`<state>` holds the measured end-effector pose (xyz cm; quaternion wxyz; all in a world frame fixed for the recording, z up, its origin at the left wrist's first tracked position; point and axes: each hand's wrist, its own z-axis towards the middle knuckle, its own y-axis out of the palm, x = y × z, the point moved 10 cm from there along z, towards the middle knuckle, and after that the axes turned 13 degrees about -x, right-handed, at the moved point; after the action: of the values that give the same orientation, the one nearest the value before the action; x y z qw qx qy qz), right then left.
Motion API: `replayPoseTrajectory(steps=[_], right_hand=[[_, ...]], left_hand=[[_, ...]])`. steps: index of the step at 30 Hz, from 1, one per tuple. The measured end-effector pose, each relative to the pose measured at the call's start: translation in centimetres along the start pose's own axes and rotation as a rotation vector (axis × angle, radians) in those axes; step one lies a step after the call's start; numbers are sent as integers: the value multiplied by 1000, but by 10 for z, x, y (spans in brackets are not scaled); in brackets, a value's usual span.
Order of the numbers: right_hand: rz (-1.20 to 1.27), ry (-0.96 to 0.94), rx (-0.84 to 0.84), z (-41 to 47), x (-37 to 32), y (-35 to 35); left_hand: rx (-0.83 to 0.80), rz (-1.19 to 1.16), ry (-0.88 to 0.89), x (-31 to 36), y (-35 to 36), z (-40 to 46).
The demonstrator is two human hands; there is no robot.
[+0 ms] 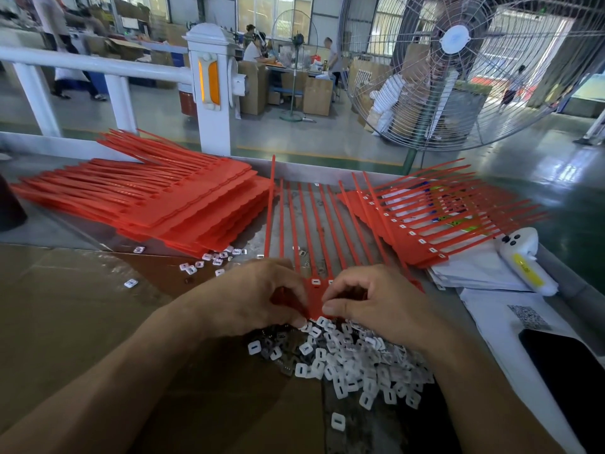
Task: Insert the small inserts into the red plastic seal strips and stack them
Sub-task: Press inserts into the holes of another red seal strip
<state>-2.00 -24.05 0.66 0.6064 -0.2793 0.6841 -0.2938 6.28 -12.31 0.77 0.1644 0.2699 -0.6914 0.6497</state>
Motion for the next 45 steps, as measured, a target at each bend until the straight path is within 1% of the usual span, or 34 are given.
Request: replayPoseTrajectory(steps=[3, 9, 11, 14, 16, 18, 21, 23, 24, 26, 28, 32, 40, 45], right_hand=[[-40, 4, -72, 2, -6, 11], [-145, 38, -79, 4, -12, 18], [-144, 48, -85, 4, -12, 19], [-97, 57, -89, 2, -9, 18], [-38, 42, -78, 0, -9, 17], [32, 15, -34, 0, -10, 13], [44, 0, 97, -1, -10, 3], [48, -13, 162, -1, -12, -2], [73, -13, 185, -2, -11, -4], [129, 13, 240, -4, -5, -9], [180, 58, 298, -6, 4, -14], [253, 117, 347, -8, 17, -18], [303, 120, 394, -10, 22, -25], [364, 150, 491, -19, 30, -36]], left_hand=[[-7, 28, 4, 3, 1, 0], [0, 77, 26, 7, 2, 0], [-10, 39, 26, 7, 2, -1], [-13, -129, 33, 4, -1, -3], [91, -206, 22, -3, -14, -6], [274, -188, -32, -15, -34, -13], [520, -87, -219, -41, -56, -30], [616, 51, -374, -53, -64, -41], [637, 121, -434, -56, -65, -45], [635, 218, -515, -58, -65, -48], [594, 278, -570, -61, -61, -47], [542, 305, -630, -67, -60, -47], [536, 291, -652, -69, -59, -49], [586, 218, -565, -58, -59, -47]])
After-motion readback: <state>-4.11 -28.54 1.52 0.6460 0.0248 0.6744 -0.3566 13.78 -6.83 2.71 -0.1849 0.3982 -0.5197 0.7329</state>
